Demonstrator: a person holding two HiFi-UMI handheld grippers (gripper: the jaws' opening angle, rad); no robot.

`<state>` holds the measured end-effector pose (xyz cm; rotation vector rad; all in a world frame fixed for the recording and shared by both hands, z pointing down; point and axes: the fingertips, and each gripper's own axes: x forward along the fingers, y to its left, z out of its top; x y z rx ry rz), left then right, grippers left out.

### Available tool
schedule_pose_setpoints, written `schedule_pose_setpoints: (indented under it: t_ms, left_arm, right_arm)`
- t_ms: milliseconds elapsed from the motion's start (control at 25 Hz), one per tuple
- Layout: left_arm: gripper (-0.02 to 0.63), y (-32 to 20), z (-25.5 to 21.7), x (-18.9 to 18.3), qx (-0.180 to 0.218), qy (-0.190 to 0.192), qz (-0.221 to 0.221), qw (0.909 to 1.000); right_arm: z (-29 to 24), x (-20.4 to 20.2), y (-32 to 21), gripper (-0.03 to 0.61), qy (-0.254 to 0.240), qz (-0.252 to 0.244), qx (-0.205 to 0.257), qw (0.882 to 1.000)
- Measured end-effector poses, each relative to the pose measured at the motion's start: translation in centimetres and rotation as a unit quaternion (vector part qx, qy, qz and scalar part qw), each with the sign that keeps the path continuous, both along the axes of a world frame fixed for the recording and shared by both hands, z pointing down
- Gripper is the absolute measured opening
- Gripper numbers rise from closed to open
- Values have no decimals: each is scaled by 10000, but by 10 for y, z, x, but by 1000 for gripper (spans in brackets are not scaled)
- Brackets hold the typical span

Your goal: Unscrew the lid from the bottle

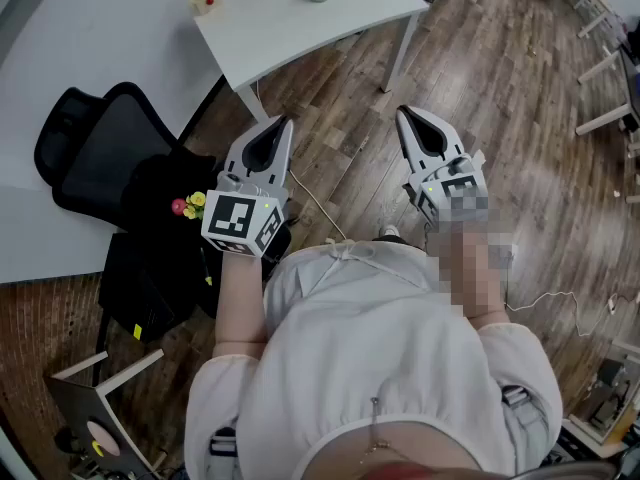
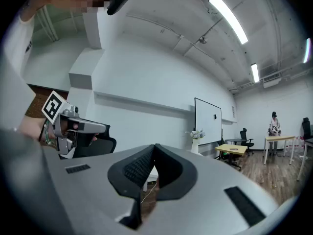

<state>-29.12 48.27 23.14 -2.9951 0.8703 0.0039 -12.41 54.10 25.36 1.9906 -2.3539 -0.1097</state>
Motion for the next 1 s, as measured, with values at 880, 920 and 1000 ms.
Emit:
schedule_pose_setpoints:
  t_ms: [880, 920, 1000]
  left_arm:
    - [362, -48, 18, 14, -236, 324, -273, 9988]
    - [363, -52, 19, 18, -254, 313, -301, 9987]
    - [362, -58, 23, 32, -248, 235, -314, 9989]
  right_arm:
    - [11, 33, -40, 437, -276, 198, 36, 9994]
    - [12, 40, -44, 442, -279, 196, 26, 9994]
    - [15, 54, -51, 442, -296, 178, 13, 9994]
